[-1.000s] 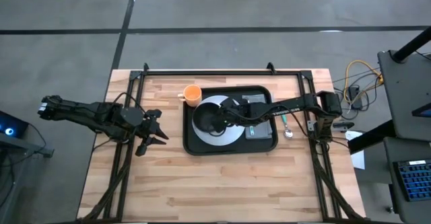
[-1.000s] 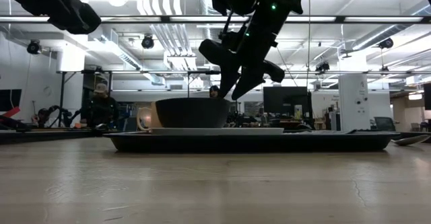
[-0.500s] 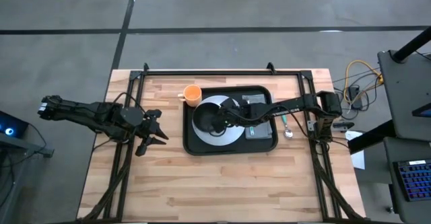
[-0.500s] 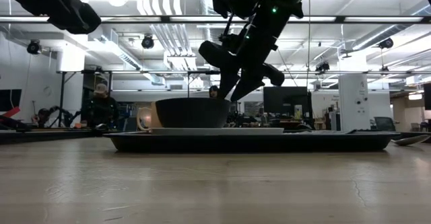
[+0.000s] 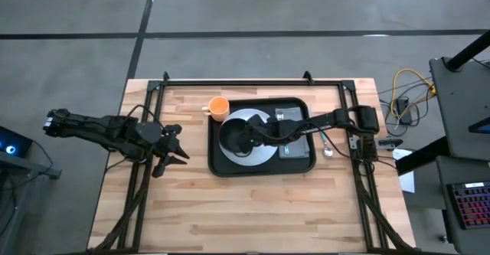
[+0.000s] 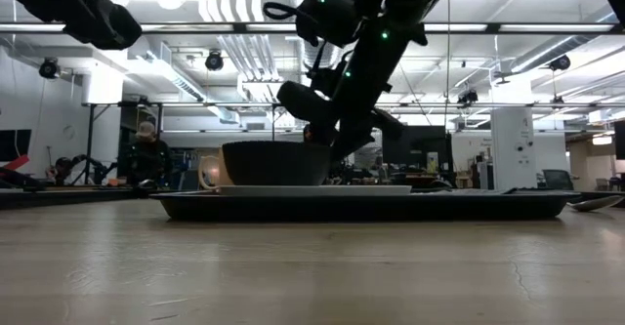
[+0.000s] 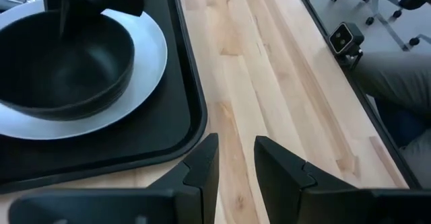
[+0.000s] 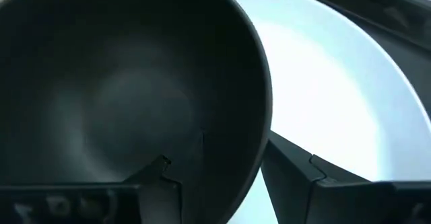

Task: Set up tray
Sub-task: Adjust the black bowl on the white plate

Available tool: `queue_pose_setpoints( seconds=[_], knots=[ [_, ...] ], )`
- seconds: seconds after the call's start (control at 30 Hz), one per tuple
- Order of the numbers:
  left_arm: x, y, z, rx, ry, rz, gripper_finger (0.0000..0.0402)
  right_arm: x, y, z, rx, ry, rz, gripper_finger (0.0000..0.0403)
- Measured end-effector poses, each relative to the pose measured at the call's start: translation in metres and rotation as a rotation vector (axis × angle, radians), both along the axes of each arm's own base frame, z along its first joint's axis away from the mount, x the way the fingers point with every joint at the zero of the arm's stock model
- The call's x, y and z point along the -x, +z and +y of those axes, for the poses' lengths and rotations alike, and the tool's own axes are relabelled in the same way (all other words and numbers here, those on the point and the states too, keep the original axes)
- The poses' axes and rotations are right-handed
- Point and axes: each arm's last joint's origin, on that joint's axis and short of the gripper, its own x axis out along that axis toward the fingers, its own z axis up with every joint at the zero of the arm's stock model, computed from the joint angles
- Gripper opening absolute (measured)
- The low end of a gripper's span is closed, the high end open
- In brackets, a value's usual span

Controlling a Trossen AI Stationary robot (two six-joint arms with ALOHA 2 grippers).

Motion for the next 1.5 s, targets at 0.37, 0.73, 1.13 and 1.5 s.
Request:
queue_pose_setpoints(
  seconds=[0.37,0.73,1.13,1.5],
  knots=[
    [0.001,0.000,0.000,0.005,0.003,-0.003,0.0076,0.001,0.011,0.000,0.009,0.015,0.000,0.0030],
    [0.001,0.000,0.000,0.013,0.010,0.000,0.0076,0.008,0.015,-0.003,0.014,-0.022,0.055,0.0012],
    [0.001,0.000,0.000,0.034,-0.004,0.005,0.0076,0.020,0.031,-0.025,0.023,-0.076,0.109,0.0010],
    [0.001,0.000,0.000,0.034,-0.004,0.005,0.0076,0.028,0.016,-0.024,0.007,-0.101,0.137,0.0009]
  ],
)
